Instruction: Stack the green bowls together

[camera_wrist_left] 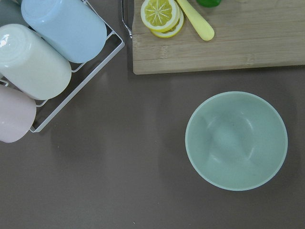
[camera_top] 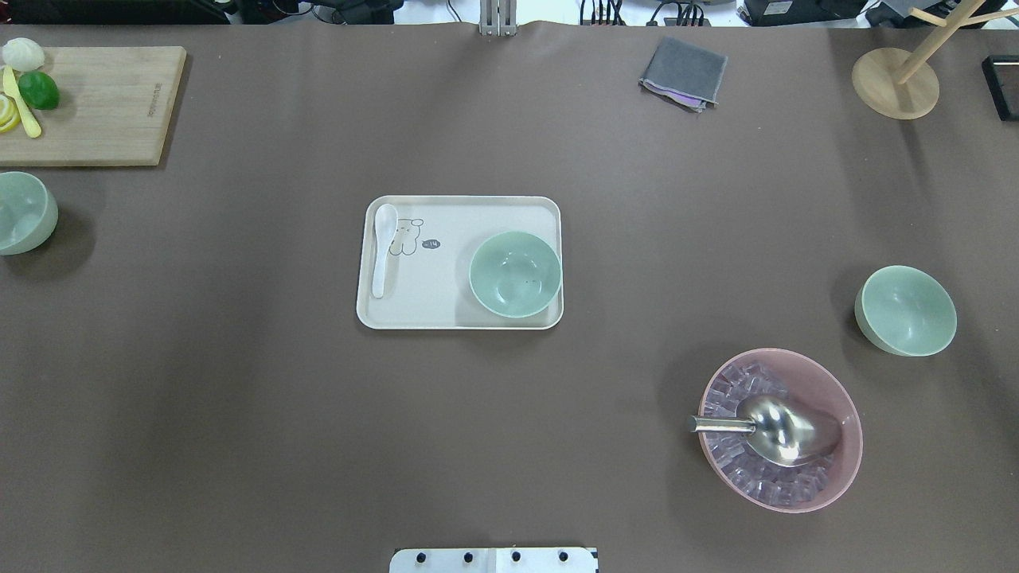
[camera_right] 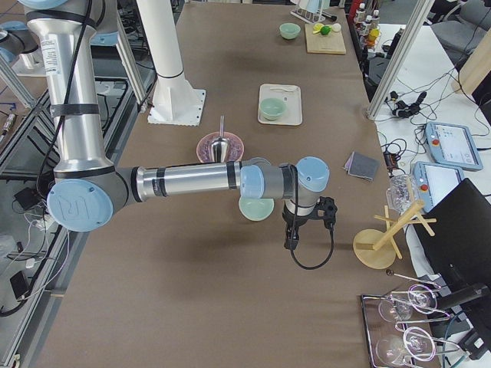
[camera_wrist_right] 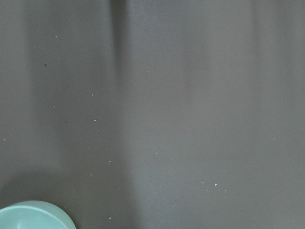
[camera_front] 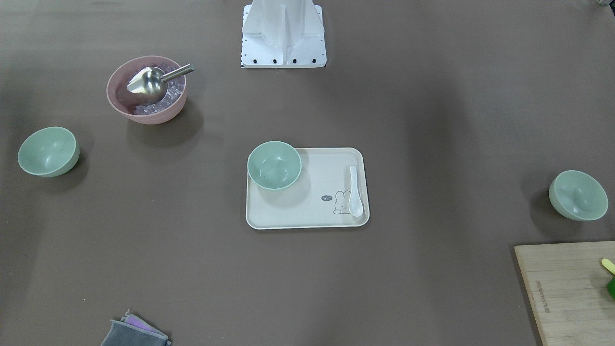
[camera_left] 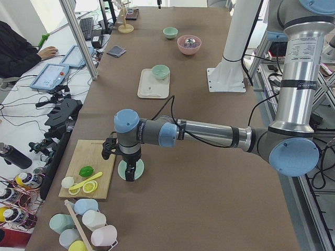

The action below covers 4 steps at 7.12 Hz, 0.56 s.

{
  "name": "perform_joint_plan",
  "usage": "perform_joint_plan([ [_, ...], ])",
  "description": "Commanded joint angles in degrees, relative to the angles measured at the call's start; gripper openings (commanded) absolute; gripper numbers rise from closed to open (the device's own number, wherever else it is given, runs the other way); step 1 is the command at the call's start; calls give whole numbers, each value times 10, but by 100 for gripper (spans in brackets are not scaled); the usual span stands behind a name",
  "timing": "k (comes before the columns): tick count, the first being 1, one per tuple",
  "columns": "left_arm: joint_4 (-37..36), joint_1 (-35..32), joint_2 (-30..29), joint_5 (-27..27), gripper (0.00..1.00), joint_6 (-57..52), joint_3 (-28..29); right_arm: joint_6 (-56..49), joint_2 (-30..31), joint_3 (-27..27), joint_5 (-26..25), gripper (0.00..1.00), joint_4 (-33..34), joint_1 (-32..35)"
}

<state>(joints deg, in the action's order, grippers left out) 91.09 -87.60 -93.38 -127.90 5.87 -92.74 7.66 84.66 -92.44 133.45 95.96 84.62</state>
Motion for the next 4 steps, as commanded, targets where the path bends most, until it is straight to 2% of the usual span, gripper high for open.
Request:
perform_joint_plan([
  [1,2,1,0,-31,98,3,3,6,-12,-10,15,100,-1,-7],
  [2,4,1,0,-38,98,3,2,8,-15,-26,31,100,-1,-24],
  [4,4,1,0,-39,98,3,3,78,-13,-50,29,100,-23,-72],
])
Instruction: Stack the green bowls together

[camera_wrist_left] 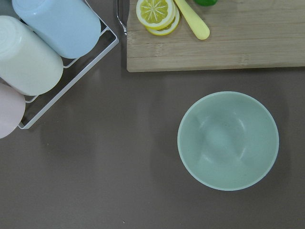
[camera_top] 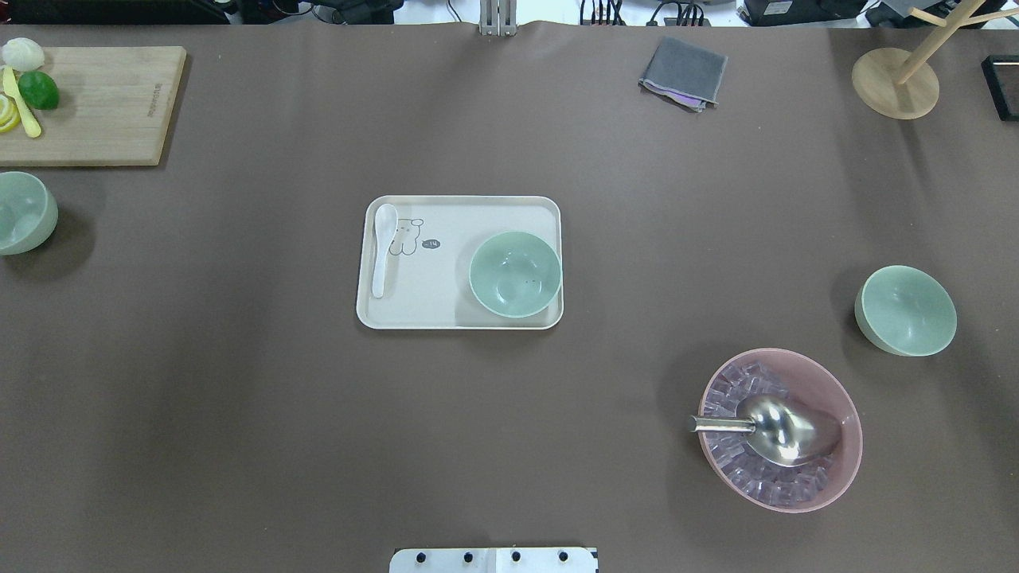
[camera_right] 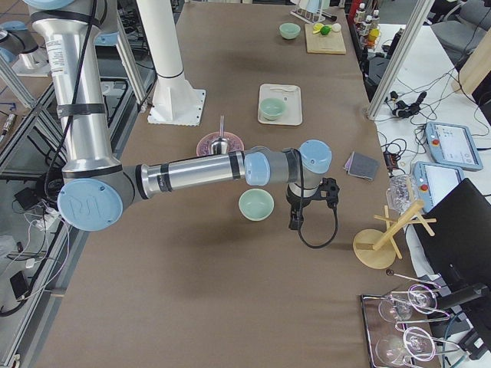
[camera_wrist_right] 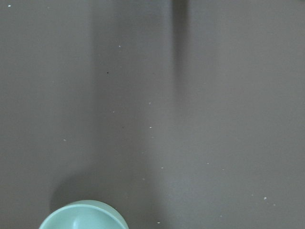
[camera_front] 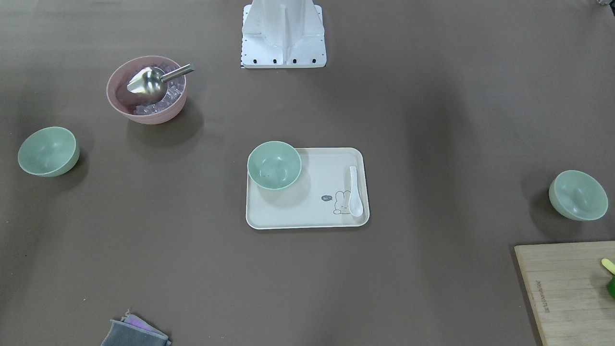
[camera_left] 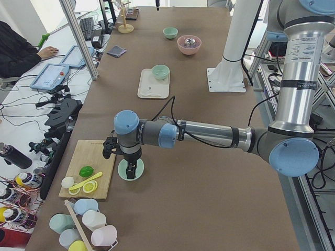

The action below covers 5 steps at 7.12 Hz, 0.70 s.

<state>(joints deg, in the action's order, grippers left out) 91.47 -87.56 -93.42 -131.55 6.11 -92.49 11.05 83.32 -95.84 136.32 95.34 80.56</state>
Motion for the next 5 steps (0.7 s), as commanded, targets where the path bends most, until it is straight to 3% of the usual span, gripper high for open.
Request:
perform_joint_plan([
  [1,0,0,-1,-2,98,2,-1,117,16,-23,-9,100,-83,-57],
  [2,0,0,-2,-2,98,12,-2,168,47,-21,-14,100,-178,-79],
  [3,0,0,-4,-2,98,14,-2,194,80,-19,-11,100,-233,-90],
  [5,0,0,-6,-2,98,15,-1,210,113,-21,-9,100,-276,-116],
])
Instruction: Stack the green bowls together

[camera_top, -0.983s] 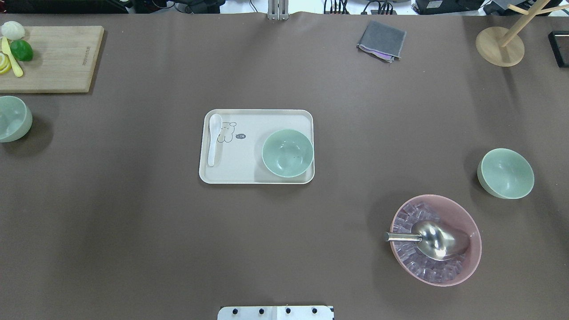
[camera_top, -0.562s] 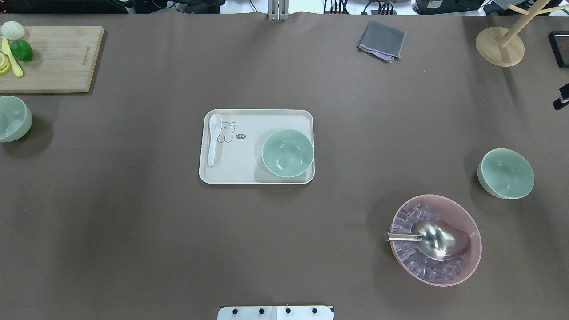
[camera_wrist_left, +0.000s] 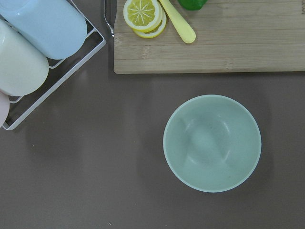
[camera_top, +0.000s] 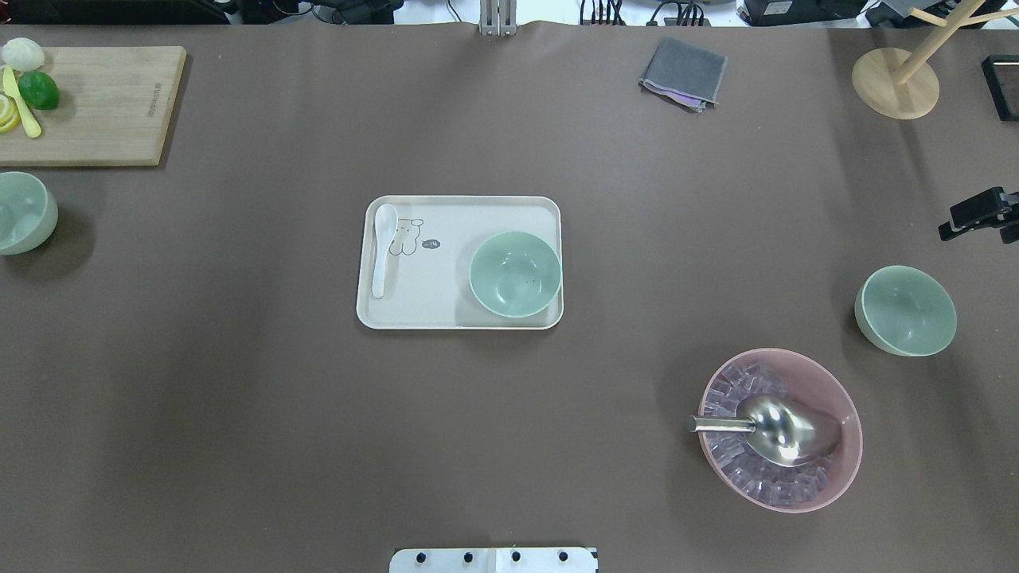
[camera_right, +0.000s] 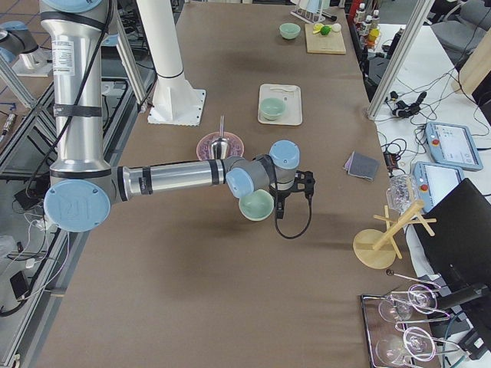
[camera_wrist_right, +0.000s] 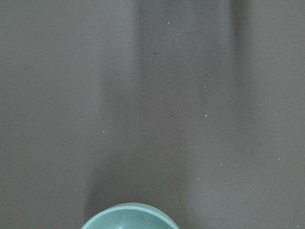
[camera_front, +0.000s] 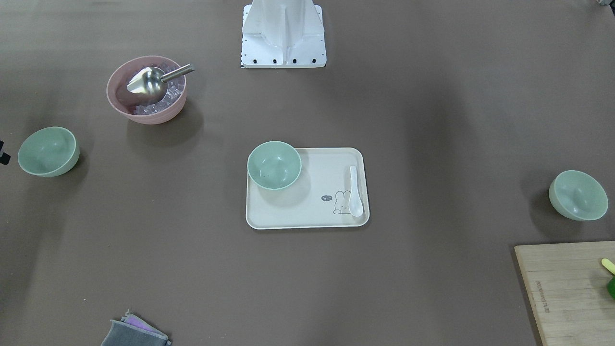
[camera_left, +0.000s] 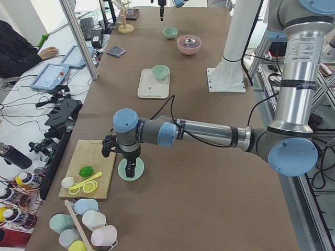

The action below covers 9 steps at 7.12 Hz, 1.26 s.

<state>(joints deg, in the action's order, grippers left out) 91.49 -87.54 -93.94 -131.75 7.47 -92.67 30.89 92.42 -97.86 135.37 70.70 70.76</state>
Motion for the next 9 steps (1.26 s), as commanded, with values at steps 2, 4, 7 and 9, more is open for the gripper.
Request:
perform_joint_plan([
  [2,0,0,-1,0,98,1,-1,11,25,0,-4,100,-29,-42],
  [4,0,0,-2,0,98,1,-1,11,29,9,-6,100,-29,-54],
  [7,0,0,-5,-1,98,1,-3,11,29,34,-10,99,-29,-68],
  [9,0,0,-6,-1,98,1,-1,10,29,39,-19,90,-28,-75],
])
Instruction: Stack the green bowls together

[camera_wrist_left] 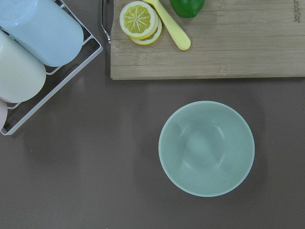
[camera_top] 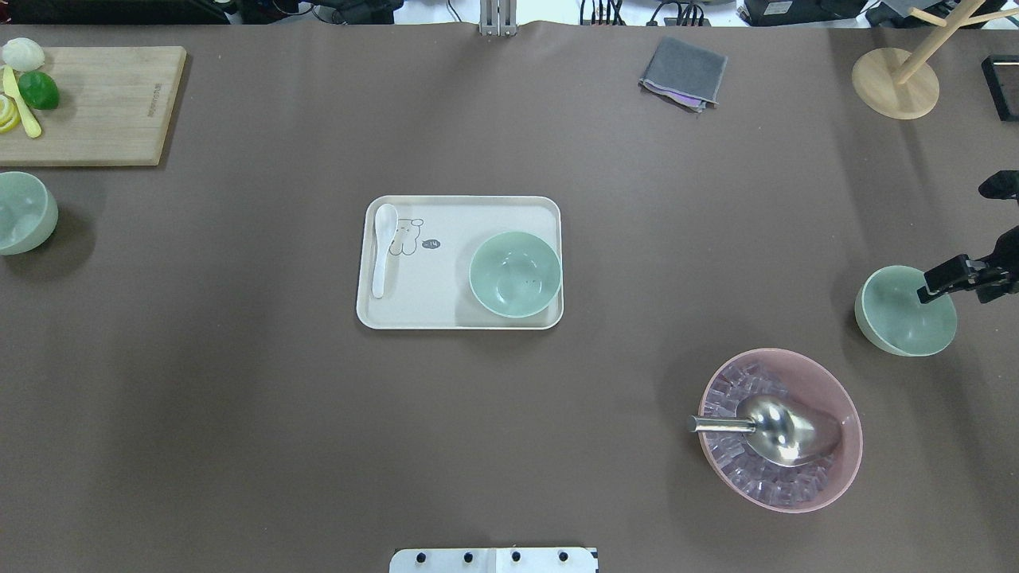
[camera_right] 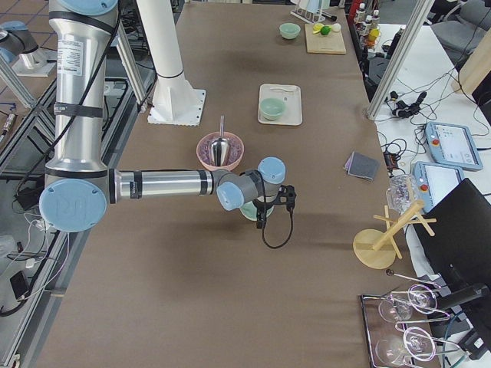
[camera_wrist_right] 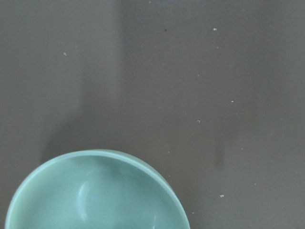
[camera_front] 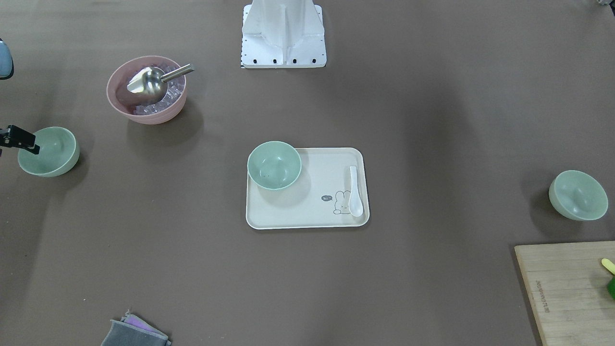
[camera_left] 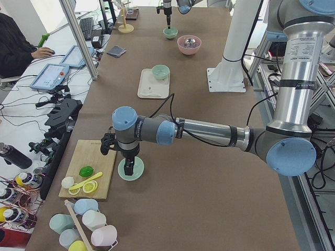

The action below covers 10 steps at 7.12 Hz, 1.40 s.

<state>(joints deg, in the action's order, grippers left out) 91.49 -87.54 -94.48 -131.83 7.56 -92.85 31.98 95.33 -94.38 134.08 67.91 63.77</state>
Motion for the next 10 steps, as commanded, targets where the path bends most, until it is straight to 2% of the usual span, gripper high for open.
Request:
perform_joint_plan([
  [1,0,0,-4,0,98,0,2,-1,1,4,-6,86,0,-7],
  [2,0,0,-5,0,98,0,3,-1,1,4,-6,76,0,-8],
  [3,-1,0,-5,0,98,1,3,-1,1,4,-6,59,0,-8],
  [4,-1,0,-5,0,98,4,3,-1,1,4,-7,48,1,-8],
  [6,0,0,-5,0,98,7,3,-1,1,4,-7,39,1,-8],
  [10,0,0,-5,0,98,12,0,-2,1,4,-8,31,2,-8],
])
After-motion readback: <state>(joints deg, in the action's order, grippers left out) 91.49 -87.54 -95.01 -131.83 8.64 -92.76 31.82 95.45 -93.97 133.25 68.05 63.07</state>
